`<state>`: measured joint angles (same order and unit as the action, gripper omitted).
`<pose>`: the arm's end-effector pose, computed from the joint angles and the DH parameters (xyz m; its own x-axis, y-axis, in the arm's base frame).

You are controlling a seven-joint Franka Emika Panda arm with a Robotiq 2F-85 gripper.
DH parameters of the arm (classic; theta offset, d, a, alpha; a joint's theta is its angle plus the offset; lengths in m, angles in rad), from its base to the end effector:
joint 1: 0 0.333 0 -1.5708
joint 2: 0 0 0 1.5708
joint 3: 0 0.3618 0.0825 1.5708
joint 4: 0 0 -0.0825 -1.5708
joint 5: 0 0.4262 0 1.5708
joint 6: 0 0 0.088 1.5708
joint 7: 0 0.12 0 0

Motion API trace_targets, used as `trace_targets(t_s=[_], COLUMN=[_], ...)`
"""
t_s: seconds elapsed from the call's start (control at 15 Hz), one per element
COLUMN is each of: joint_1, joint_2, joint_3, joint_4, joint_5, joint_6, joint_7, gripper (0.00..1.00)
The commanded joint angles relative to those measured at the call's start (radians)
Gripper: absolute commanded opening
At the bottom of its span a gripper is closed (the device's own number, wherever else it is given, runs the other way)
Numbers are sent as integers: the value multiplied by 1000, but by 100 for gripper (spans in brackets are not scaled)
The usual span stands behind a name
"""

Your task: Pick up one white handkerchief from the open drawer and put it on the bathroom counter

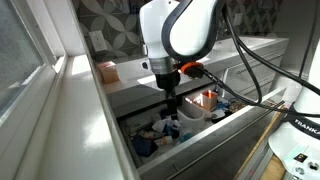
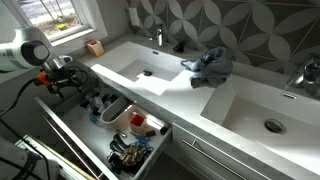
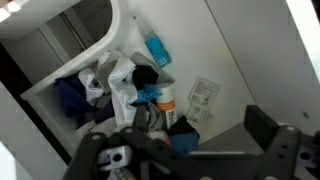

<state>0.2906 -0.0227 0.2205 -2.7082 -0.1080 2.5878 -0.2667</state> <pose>0.3588 0.2020 0.2220 0.6402 0.7601 -0.1110 0.7664 -0.6420 0.0240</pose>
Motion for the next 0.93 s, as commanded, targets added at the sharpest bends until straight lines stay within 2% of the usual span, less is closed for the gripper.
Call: trace_targets(t_s=[0.0, 0.07, 0.13, 0.6, 0.67, 0.87], joint_1=[-34, -41, -36, -42, -43, -43], joint_2=[106, 134, 75, 89, 106, 159], joint_3=[-4, -10, 7, 9, 0, -45], joint_4=[18, 24, 3, 5, 18, 70], joint_5=[-124, -151, -91, -97, -137, -371], joint_6=[78, 93, 57, 64, 69, 79], joint_7=[27, 27, 7, 7, 21, 111], gripper=[100, 100, 100, 100, 100, 100])
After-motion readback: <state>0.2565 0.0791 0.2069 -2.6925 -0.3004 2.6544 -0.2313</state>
